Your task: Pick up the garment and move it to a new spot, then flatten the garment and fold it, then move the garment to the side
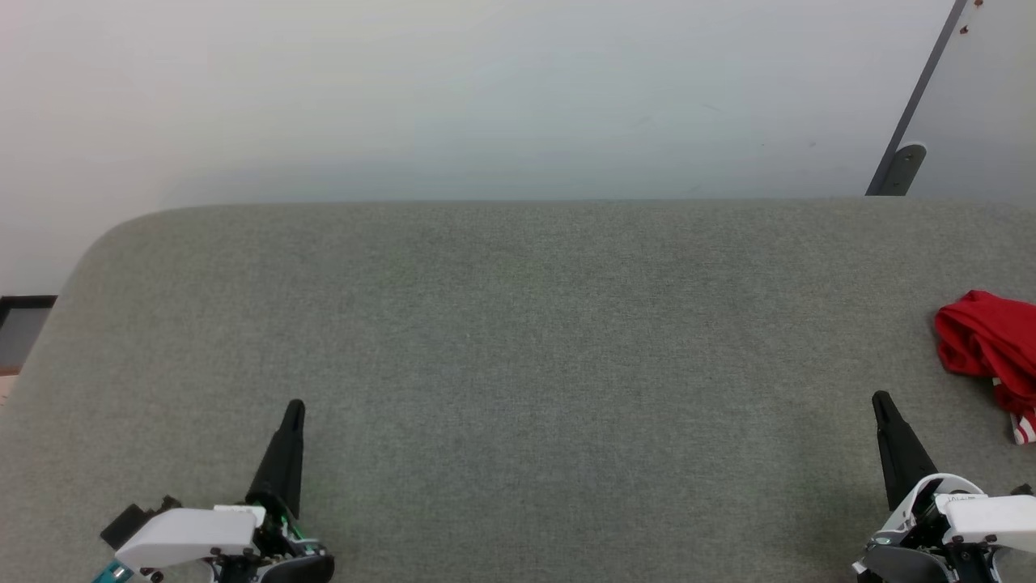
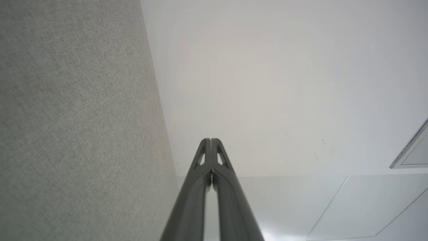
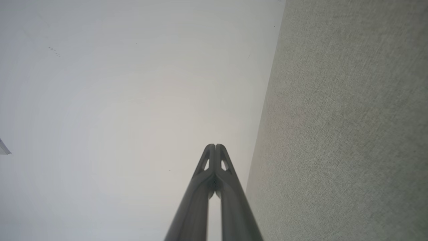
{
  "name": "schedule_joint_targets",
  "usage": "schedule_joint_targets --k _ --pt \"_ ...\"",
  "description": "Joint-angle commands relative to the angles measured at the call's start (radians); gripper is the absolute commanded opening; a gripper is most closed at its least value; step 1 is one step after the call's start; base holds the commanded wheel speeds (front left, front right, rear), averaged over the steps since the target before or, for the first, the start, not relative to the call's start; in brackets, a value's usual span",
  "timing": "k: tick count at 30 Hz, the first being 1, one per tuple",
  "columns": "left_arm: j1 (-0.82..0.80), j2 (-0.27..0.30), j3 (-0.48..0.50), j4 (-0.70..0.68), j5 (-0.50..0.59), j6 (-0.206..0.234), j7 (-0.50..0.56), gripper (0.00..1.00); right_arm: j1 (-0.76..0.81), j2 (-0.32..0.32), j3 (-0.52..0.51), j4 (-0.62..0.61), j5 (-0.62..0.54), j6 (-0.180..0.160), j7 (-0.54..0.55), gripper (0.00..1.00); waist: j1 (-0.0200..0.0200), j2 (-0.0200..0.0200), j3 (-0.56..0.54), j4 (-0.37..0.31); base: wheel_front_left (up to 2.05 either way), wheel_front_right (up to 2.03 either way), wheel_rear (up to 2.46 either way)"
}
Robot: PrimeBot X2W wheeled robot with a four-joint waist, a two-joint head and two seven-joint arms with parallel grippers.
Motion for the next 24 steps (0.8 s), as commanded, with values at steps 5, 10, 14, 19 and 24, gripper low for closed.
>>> schedule_joint_targets --k 5,10,14,19,24 --pt "-0.011 -0.002 0.003 0.001 0.004 -0.003 0.002 0.00 -0.003 0.003 0.001 0.000 0.004 -0.001 0.001 0.00 0.0000 0.0000 0.000 0.000 0.00 0.00 0.00" --pt "-0.011 -0.002 0.004 0.001 0.004 -0.003 0.002 0.00 -0.003 0.003 0.001 0.000 0.004 -0.001 0.001 0.00 0.0000 0.0000 0.000 0.000 0.00 0.00 0.00" --pt "-0.011 -0.003 0.004 0.001 0.005 -0.003 0.003 0.00 -0.003 0.003 0.001 0.000 0.004 -0.001 0.001 0.00 0.0000 0.0000 0.000 0.000 0.00 0.00 0.00" --pt "-0.011 -0.003 0.005 0.001 0.005 -0.003 0.002 0.00 -0.003 0.003 0.001 0.000 0.004 -0.001 0.001 0.00 0.0000 0.0000 0.000 0.000 0.00 0.00 0.00" --pt "-0.011 -0.003 0.005 0.001 0.006 -0.003 0.002 0.00 -0.003 0.003 0.001 0.000 0.004 -0.001 0.001 0.00 0.0000 0.0000 0.000 0.000 0.00 0.00 0.00"
